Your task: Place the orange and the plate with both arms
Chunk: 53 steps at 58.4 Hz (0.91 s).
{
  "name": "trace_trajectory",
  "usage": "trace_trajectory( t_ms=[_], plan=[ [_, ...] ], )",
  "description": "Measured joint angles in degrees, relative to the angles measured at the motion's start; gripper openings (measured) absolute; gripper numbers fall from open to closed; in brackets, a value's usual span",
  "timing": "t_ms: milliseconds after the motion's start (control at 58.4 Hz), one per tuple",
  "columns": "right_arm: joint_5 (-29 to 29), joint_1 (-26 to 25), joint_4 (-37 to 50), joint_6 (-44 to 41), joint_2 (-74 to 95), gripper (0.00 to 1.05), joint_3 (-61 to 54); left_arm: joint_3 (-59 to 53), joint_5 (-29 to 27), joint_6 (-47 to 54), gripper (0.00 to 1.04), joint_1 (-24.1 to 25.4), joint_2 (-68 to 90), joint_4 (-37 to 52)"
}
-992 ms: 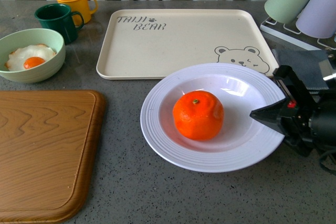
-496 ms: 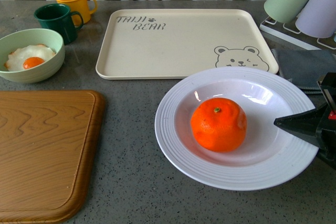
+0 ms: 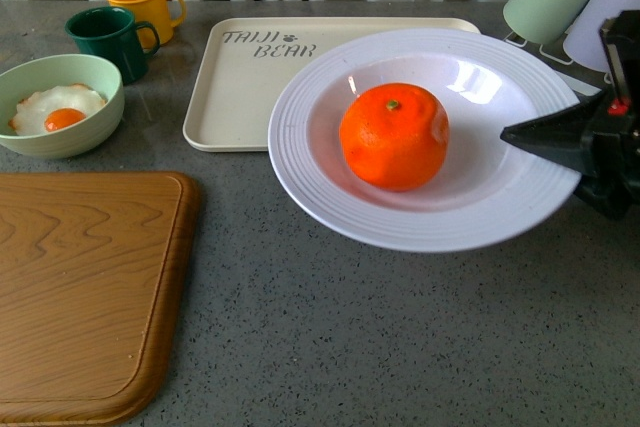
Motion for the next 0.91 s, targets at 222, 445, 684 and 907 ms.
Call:
trace_trajectory(
  t_ms=[222,445,684,907],
  plan=[
    [0.48,1.49,-0.04,0.15,7.85,0.03,8.63,0.0,0.0,0.0,0.96,0.0,0.0,0.0],
    [0.44,2.14,-1.51,0.13,15.74,0.03,18.51,0.0,0.0,0.0,0.96,0.0,0.0,0.0],
    [0.0,2.75,-4.92,0.11,24.52,0.03,31.04,0.0,0.0,0.0,0.96,0.0,0.0,0.0],
    [0.0,3.56,-8.74,-0.52,30.88,0.03,40.26,0.0,0.0,0.0,0.96,0.0,0.0,0.0]
  ],
)
